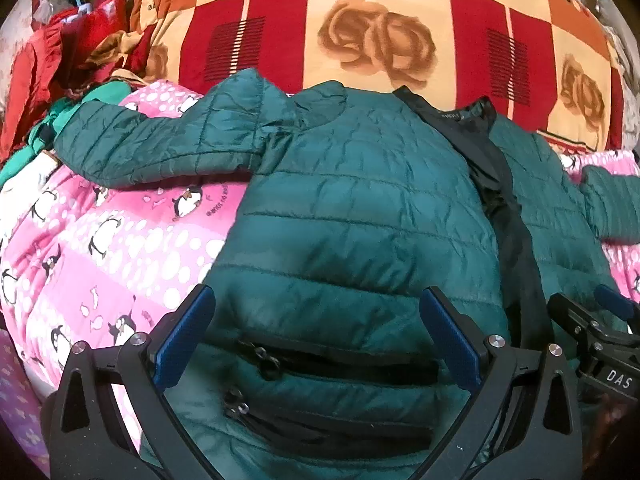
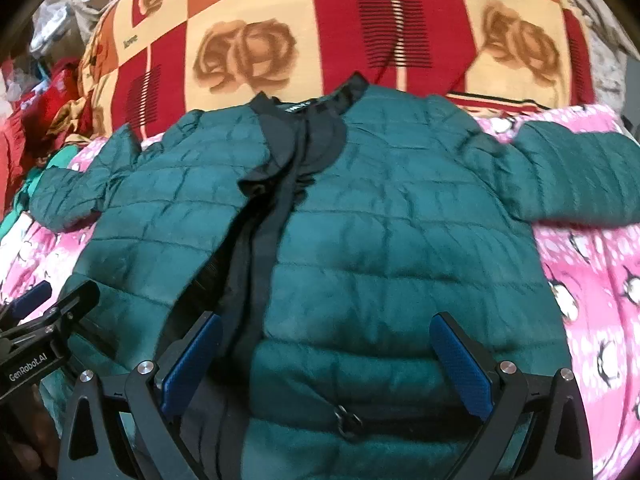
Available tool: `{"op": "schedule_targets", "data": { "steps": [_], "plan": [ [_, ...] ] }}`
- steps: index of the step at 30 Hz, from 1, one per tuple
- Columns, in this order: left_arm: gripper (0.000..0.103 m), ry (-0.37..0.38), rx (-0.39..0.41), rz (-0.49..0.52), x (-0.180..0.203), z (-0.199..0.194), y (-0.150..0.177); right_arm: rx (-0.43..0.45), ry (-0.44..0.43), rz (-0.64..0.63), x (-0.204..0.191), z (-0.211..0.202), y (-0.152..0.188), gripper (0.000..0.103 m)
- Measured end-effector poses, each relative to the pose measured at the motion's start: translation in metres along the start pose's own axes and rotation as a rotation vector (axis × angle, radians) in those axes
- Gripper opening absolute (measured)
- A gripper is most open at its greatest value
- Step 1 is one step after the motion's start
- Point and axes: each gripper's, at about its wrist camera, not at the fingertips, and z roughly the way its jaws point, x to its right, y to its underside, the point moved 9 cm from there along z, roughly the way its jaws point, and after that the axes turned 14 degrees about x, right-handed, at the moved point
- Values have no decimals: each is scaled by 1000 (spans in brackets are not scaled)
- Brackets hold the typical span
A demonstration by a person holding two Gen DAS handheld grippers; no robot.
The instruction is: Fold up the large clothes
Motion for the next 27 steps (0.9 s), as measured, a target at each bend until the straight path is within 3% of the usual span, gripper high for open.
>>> {"op": "schedule_targets", "data": {
  "steps": [9,15,22,27],
  "plan": [
    [102,-45,-1,-41,-37,19,-24,54,-76,-41,-23,26,-40,103],
    [102,-56,-16,-81,-72,39,-41,56,-88,-48,-16,50,-37,103],
    [102,-72,-17,-263,-135,61,-57,63,-76,-12,1,57,-44,103],
    [102,-149,8,-451,-204,70,-60,43,-76,8,6,62,-41,103]
  ]
}}
